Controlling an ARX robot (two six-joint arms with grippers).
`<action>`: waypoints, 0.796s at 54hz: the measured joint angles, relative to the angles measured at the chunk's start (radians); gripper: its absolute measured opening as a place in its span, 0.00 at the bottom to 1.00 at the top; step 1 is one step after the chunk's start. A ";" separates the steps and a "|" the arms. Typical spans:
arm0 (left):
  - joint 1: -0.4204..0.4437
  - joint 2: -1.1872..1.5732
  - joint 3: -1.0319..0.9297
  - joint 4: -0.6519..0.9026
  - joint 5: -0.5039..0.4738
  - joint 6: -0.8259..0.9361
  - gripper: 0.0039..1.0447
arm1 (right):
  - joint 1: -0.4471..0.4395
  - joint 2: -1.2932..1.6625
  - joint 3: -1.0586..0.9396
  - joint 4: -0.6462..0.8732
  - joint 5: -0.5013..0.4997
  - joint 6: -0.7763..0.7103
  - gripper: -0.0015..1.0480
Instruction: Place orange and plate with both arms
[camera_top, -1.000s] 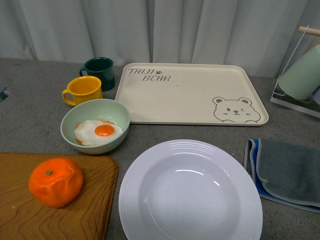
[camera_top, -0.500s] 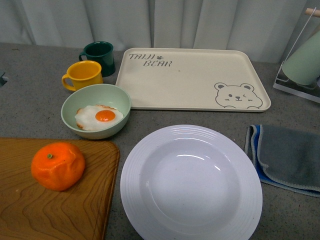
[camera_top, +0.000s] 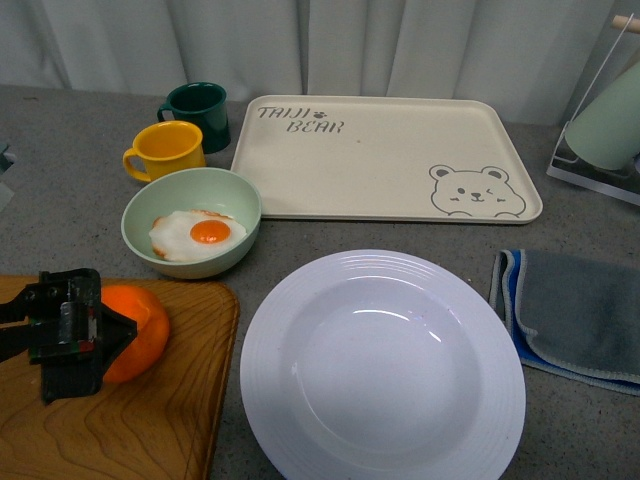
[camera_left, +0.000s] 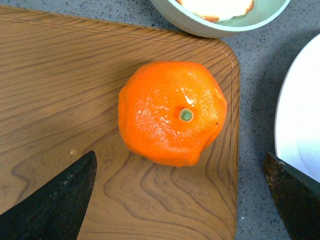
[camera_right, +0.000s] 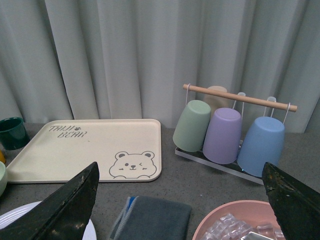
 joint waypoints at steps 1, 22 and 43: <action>0.000 0.006 0.004 0.000 0.001 -0.003 0.94 | 0.000 0.000 0.000 0.000 0.000 0.000 0.91; 0.021 0.170 0.105 0.038 0.007 -0.038 0.94 | 0.000 0.000 0.000 0.000 0.000 0.000 0.91; 0.005 0.189 0.127 0.032 0.013 -0.039 0.56 | 0.000 0.000 0.000 0.000 0.000 0.000 0.91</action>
